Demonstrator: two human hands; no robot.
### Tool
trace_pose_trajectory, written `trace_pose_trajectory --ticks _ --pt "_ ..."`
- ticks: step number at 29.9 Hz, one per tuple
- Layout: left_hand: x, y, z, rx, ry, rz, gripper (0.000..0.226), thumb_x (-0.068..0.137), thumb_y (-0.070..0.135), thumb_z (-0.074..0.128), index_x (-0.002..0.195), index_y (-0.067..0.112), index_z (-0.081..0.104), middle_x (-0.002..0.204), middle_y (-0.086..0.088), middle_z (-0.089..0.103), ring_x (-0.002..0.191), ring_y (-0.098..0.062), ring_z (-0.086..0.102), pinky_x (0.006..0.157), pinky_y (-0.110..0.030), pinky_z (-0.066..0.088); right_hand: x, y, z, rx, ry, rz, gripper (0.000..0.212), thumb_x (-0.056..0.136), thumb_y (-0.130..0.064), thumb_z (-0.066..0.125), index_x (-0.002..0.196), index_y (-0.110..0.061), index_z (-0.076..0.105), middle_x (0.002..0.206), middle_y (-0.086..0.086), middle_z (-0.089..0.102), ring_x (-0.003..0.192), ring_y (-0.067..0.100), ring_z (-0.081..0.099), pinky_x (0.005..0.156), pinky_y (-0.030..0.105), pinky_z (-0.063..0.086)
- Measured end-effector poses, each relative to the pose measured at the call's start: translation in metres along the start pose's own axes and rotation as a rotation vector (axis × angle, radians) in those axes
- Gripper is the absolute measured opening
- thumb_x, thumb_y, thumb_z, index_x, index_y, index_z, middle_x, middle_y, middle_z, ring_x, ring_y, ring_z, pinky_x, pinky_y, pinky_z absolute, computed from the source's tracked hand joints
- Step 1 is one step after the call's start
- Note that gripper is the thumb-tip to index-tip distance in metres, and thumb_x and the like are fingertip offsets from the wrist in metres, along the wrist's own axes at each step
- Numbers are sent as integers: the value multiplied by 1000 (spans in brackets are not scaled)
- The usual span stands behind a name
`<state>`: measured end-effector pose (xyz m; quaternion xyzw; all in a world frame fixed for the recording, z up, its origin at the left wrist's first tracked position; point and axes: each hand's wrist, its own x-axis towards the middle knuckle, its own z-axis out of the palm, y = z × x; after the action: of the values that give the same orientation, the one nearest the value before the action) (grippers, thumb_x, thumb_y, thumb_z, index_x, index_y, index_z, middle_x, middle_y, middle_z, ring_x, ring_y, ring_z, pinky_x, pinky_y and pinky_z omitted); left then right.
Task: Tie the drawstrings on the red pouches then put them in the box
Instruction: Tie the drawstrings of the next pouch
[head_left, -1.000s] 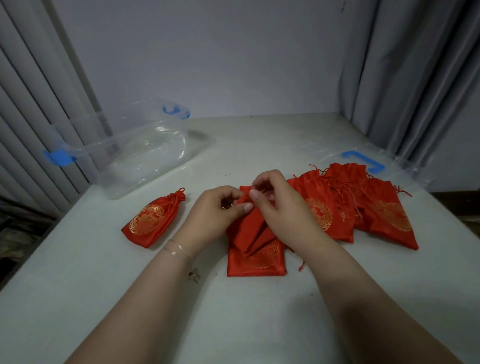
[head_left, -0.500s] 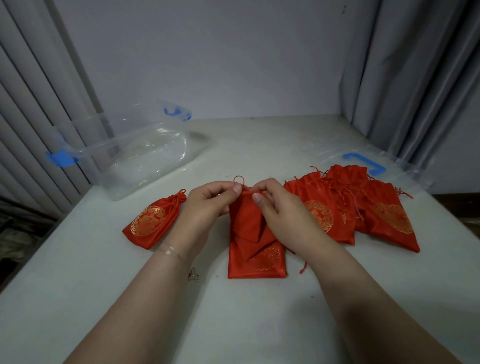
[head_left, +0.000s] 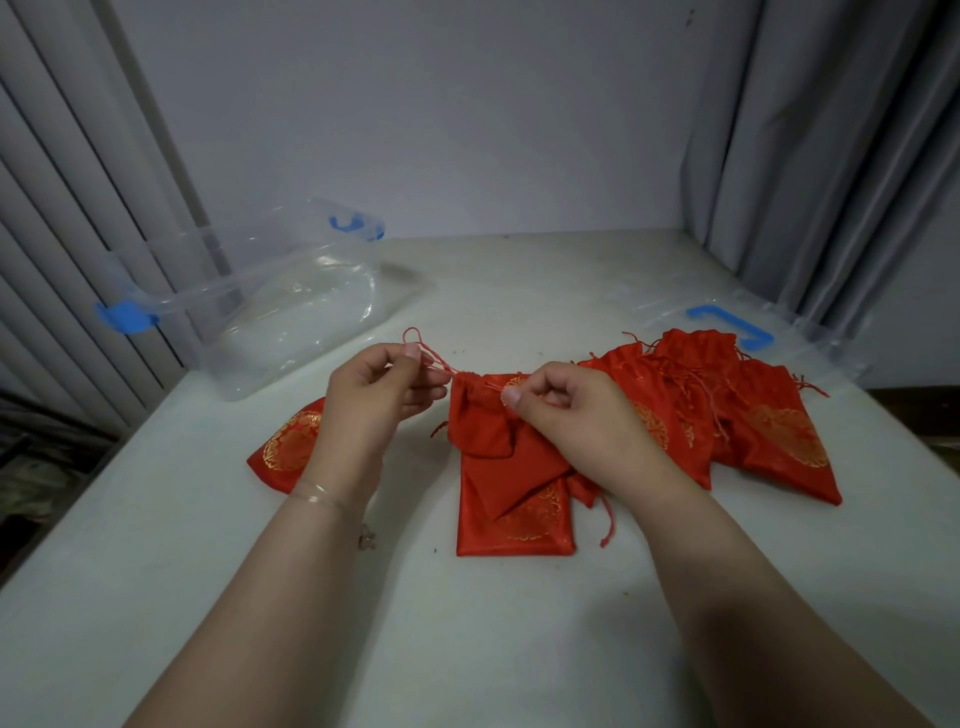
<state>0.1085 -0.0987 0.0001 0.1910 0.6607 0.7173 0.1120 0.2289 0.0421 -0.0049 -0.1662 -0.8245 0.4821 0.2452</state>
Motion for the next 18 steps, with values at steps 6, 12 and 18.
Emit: trace_pose_trajectory --ticks 6,12,18 --pt "-3 1 5 -102 -63 21 21 100 20 43 83 13 54 81 -4 74 71 -16 67 75 -27 56 -2 -4 3 116 -105 31 20 88 -20 63 72 -9 61 68 1 56 56 0 46 56 16 35" --pt "-2 1 5 -129 -73 78 24 100 17 42 82 11 55 74 -2 72 77 -16 68 71 -25 52 -7 -13 10 345 -213 192 21 91 -8 49 71 -9 54 68 25 60 32 7 34 35 17 23" --pt "-4 7 8 -463 -221 -142 23 96 20 44 76 12 52 59 2 54 58 -12 57 68 -26 48 -8 -14 11 437 -309 341 22 93 -15 50 71 -13 51 61 2 60 34 7 25 37 14 13"
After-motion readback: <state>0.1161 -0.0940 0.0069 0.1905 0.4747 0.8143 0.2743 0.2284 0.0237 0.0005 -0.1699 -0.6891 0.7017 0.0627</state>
